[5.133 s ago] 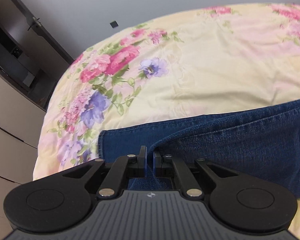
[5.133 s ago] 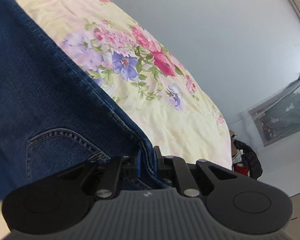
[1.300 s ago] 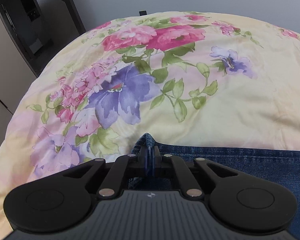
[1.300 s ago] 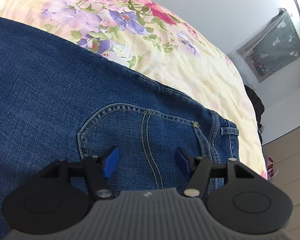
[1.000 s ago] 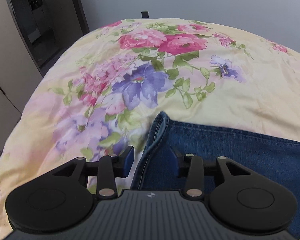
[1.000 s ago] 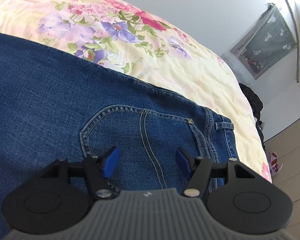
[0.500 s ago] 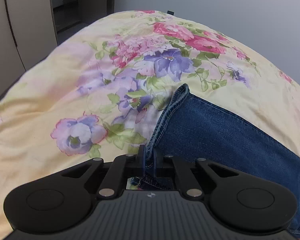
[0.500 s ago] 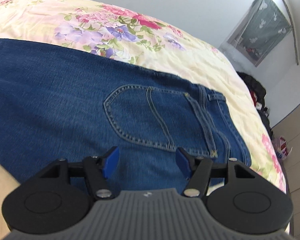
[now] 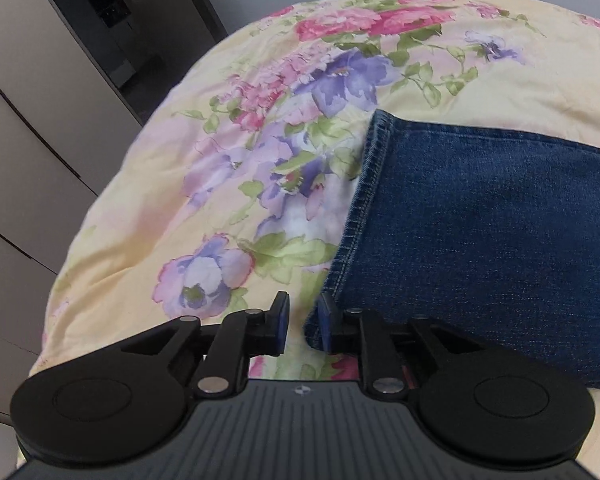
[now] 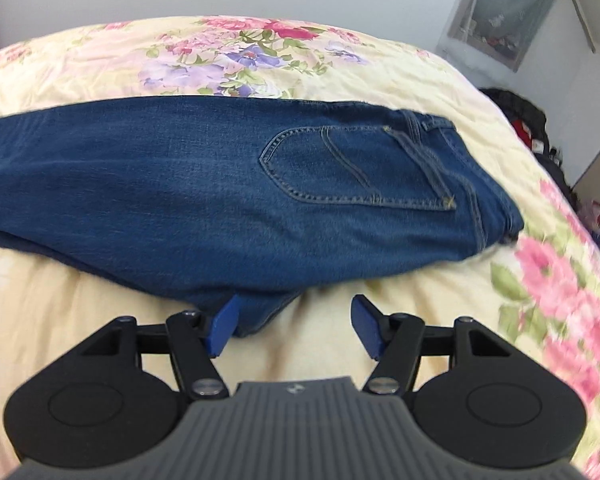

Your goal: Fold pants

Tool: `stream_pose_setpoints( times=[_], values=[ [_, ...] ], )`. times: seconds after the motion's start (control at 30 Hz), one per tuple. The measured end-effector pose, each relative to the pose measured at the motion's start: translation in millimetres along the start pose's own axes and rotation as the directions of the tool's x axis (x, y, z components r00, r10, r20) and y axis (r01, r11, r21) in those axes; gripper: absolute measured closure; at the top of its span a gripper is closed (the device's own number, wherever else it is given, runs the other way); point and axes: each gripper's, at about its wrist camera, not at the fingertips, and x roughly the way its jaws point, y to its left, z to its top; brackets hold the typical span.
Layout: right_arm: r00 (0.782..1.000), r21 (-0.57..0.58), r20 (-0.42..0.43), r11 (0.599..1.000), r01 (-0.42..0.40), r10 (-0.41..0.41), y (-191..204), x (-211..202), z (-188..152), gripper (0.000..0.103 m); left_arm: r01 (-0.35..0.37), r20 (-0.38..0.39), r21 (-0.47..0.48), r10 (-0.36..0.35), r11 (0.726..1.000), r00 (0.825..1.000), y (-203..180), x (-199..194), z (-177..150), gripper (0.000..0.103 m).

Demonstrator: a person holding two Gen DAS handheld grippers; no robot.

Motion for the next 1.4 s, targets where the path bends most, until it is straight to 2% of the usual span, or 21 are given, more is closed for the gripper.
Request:
stream_pose_setpoints(
  times=[0.07, 0.17, 0.23, 0.27, 0.3, 0.37, 0.4, 0.5, 0.63, 0.73, 0.87, 0.97, 1.03, 1.07, 1.13, 1.17, 1.2, 1.27, 1.4],
  values=[
    [1.0, 0.011, -0.006, 1.0, -0.011, 0.011, 7, 2, -4, 0.047, -0.007, 0.047, -0.017, 0.008, 1.0, 0.999, 4, -17, 1, 0.08],
    [1.0, 0.027, 0.003, 1.0, -0.003, 0.003, 18, 13, -8, 0.055, 0.079, 0.099, 0.01, -0.08, 0.997, 0.992, -3, -38, -1, 0.079],
    [1.0, 0.058, 0.013, 0.998, 0.023, -0.024, 20, 22, -9, 0.056, 0.109, 0.108, 0.045, -0.114, 0.993, 0.988, -18, -44, -4, 0.079],
    [0.999, 0.077, 0.009, 0.996, 0.033, -0.034, 20, 27, -10, 0.063, 0.129, 0.109, 0.068, -0.136, 0.989, 0.985, -27, -44, -7, 0.079],
    [1.0, 0.1, 0.005, 0.995, 0.017, -0.018, 18, 29, -11, 0.083, 0.145, 0.103, 0.084, -0.153, 0.986, 0.983, -36, -43, -8, 0.08],
    [1.0, 0.11, 0.013, 0.994, 0.006, -0.007, 15, 22, -9, 0.097, 0.165, 0.07, 0.1, -0.172, 0.981, 0.983, -50, -35, -10, 0.092],
    [0.999, 0.088, 0.031, 0.996, 0.005, -0.008, 14, 15, -7, 0.1, 0.163, 0.047, 0.113, -0.169, 0.98, 0.985, -56, -28, -13, 0.097],
    [1.0, 0.033, 0.026, 0.999, -0.004, 0.003, 8, -2, -1, 0.103, 0.093, 0.014, 0.147, -0.096, 0.985, 0.995, -63, -11, -18, 0.101],
    [0.997, -0.009, -0.071, 1.0, -0.007, 0.006, 8, 21, -16, 0.103, 0.039, -0.047, 0.162, -0.032, 0.986, 0.998, -52, 8, -27, 0.102],
    [0.993, -0.006, -0.119, 1.0, -0.007, 0.006, 13, 39, -20, 0.103, 0.049, -0.042, 0.164, -0.042, 0.985, 0.998, -45, 8, -33, 0.102],
    [0.978, 0.009, -0.206, 1.0, -0.016, 0.018, 3, 36, -18, 0.103, 0.025, -0.014, 0.2, -0.022, 0.98, 1.0, -47, -8, -35, 0.102],
    [0.983, 0.009, -0.178, 0.999, -0.04, 0.041, -3, 15, -21, 0.103, 0.088, 0.053, 0.184, -0.1, 0.979, 0.994, -49, -36, -36, 0.101],
    [0.988, -0.003, -0.137, 0.997, -0.072, 0.071, 3, 1, -18, 0.1, 0.165, 0.09, 0.205, -0.186, 0.965, 0.978, -60, -61, -34, 0.1],
    [0.988, -0.008, -0.112, 0.994, -0.107, 0.105, 9, -3, -15, 0.099, 0.217, 0.099, 0.221, -0.243, 0.951, 0.965, -68, -73, -34, 0.1],
    [0.982, -0.04, -0.062, 0.982, -0.183, 0.18, 29, -9, -6, 0.09, 0.309, 0.109, 0.265, -0.347, 0.913, 0.932, -87, -95, -35, 0.096],
    [0.977, -0.07, -0.034, 0.975, -0.213, 0.211, 42, -11, -2, 0.081, 0.352, 0.11, 0.294, -0.397, 0.889, 0.911, -99, -106, -38, 0.095],
    [0.971, -0.107, -0.013, 0.966, -0.237, 0.237, 57, -11, 1, 0.079, 0.389, 0.111, 0.323, -0.443, 0.863, 0.89, -111, -117, -41, 0.094],
    [0.955, -0.18, 0.025, 0.941, -0.287, 0.296, 88, -10, 7, 0.079, 0.431, 0.104, 0.376, -0.499, 0.821, 0.86, -137, -135, -46, 0.093],
    [0.907, -0.263, 0.036, 0.879, -0.397, 0.42, 151, 0, 20, 0.078, 0.503, 0.102, 0.41, -0.587, 0.76, 0.803, -182, -153, -50, 0.093]
  ],
)
